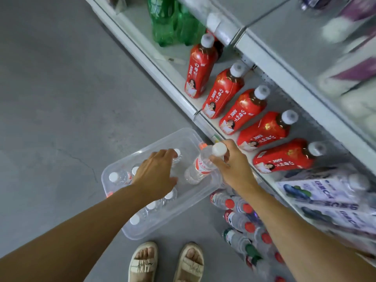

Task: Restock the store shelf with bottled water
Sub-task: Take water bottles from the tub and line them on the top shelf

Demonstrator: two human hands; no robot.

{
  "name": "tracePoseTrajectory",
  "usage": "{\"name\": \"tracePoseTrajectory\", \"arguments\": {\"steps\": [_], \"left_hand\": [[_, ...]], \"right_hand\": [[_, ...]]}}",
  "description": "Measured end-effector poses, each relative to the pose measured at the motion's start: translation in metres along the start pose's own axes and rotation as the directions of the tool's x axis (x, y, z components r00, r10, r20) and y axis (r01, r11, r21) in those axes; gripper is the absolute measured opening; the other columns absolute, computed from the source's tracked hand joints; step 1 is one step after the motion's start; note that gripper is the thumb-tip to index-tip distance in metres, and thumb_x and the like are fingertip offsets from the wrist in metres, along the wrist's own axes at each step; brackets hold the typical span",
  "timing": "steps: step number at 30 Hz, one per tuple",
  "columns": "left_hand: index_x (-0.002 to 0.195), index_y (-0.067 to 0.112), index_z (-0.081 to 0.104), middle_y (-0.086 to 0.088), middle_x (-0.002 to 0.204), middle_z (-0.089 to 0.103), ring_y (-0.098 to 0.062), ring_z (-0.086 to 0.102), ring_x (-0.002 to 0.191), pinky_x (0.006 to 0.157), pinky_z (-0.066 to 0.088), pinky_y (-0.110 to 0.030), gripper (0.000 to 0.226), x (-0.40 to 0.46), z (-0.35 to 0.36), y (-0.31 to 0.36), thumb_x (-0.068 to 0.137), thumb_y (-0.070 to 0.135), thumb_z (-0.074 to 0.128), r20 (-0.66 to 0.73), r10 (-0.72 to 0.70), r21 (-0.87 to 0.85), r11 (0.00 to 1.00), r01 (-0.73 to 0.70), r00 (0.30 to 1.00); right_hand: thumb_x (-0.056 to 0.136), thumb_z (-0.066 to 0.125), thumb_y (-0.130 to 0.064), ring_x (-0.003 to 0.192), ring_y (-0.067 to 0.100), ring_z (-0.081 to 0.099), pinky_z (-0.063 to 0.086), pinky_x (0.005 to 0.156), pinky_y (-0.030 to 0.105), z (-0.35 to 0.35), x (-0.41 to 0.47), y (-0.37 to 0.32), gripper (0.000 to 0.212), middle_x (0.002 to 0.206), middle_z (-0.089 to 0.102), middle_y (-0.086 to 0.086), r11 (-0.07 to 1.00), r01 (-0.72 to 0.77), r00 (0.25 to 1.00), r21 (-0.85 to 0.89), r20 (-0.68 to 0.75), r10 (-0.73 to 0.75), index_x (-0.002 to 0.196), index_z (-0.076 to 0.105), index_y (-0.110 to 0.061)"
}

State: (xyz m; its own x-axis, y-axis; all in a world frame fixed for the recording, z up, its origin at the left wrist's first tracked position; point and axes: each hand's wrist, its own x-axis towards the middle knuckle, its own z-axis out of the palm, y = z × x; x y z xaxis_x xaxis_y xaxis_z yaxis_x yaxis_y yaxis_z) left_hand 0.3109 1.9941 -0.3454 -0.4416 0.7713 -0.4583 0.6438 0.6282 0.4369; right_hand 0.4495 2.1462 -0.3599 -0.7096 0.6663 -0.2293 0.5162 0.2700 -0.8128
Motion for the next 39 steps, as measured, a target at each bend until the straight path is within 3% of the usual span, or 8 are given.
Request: {"name": "tracePoseTrajectory", "arguments": {"steps": [9,13,16,18,20,26,34,39], "left_hand": [[0.134,0.022,0.035,0.000,0.133,0.050,-0.021,0.049,0.119,0.093,0.039,-0.026,0.069,-0.064,-0.156,0.096,0.077,0.023,0.074,0.054,0.155,-0.239,0.961,-0.138,0.986],[0.137,0.027,0.032,0.007,0.127,0.046,-0.008,0.045,0.113,0.088,0.032,-0.017,0.076,-0.096,-0.227,0.135,0.076,0.016,0.075,0.034,0.243,-0.441,0.874,-0.204,0.969],[0.136,0.025,0.032,0.005,0.129,0.048,-0.011,0.047,0.119,0.093,0.041,-0.022,0.076,-0.116,-0.275,0.160,0.076,0.008,0.075,0.009,0.287,-0.570,0.788,-0.231,0.958],[0.135,0.024,0.032,0.003,0.125,0.053,-0.011,0.054,0.112,0.080,0.046,-0.011,0.074,-0.129,-0.301,0.175,0.076,0.004,0.074,0.008,0.330,-0.614,0.747,-0.255,0.944],[0.130,0.027,0.033,0.005,0.113,0.062,-0.005,0.061,0.099,0.068,0.047,-0.008,0.072,-0.145,-0.322,0.190,0.076,0.003,0.073,0.002,0.376,-0.620,0.727,-0.294,0.927],[0.122,0.035,0.035,0.002,0.106,0.065,-0.014,0.063,0.098,0.089,0.050,-0.035,0.069,-0.190,-0.373,0.240,0.073,0.013,0.078,-0.137,0.449,-0.553,0.705,-0.444,0.883],[0.118,0.029,0.038,0.004,0.102,0.065,-0.009,0.063,0.096,0.085,0.050,-0.028,0.060,-0.244,-0.431,0.329,0.076,0.010,0.076,-0.177,0.600,-0.563,0.588,-0.581,0.780],[0.113,0.027,0.043,0.000,0.100,0.067,-0.017,0.064,0.097,0.094,0.048,-0.040,0.055,-0.272,-0.458,0.393,0.073,0.016,0.079,-0.235,0.668,-0.525,0.524,-0.670,0.707]], "right_hand": [[0.082,0.069,-0.009,0.084,0.012,0.054,0.045,0.076,0.023,-0.152,-0.024,-0.196,0.028,0.091,0.061,0.000,0.997,0.034,0.999,0.076,-0.006,-0.034,0.095,0.054,-0.028],[0.087,0.064,-0.006,0.080,0.003,0.056,0.045,0.076,0.024,-0.208,-0.046,-0.287,0.023,0.088,0.061,-0.006,0.989,0.081,0.996,0.124,0.031,-0.085,0.095,0.054,-0.026],[0.090,0.058,-0.001,0.071,-0.008,0.057,0.047,0.067,0.014,-0.243,-0.063,-0.347,0.023,0.086,0.059,-0.007,0.982,0.088,0.994,0.168,0.052,-0.098,0.104,0.053,-0.018],[0.090,0.056,0.002,0.078,-0.004,0.059,0.049,0.066,0.013,-0.264,-0.076,-0.381,0.023,0.090,0.061,-0.001,0.976,0.125,0.988,0.179,0.066,-0.139,0.109,0.054,-0.012],[0.090,0.057,0.001,0.090,0.007,0.062,0.053,0.073,0.018,-0.284,-0.091,-0.414,0.026,0.100,0.063,0.005,0.970,0.149,0.985,0.190,0.055,-0.162,0.114,0.054,-0.007],[0.090,0.058,-0.008,0.102,0.019,0.063,0.053,0.087,0.036,-0.336,-0.134,-0.482,0.024,0.107,0.065,0.005,0.953,0.213,0.977,0.217,-0.061,-0.204,0.111,0.054,-0.019],[0.098,0.050,-0.021,0.107,0.018,0.061,0.048,0.097,0.046,-0.403,-0.203,-0.540,0.027,0.114,0.065,0.004,0.955,0.295,0.876,0.028,-0.406,-0.259,0.124,0.048,-0.023],[0.093,0.056,-0.030,0.114,0.010,0.057,0.047,0.093,0.029,-0.451,-0.255,-0.564,0.050,0.127,0.059,-0.002,0.950,0.304,0.820,-0.067,-0.490,-0.296,0.138,0.036,-0.022]]}}
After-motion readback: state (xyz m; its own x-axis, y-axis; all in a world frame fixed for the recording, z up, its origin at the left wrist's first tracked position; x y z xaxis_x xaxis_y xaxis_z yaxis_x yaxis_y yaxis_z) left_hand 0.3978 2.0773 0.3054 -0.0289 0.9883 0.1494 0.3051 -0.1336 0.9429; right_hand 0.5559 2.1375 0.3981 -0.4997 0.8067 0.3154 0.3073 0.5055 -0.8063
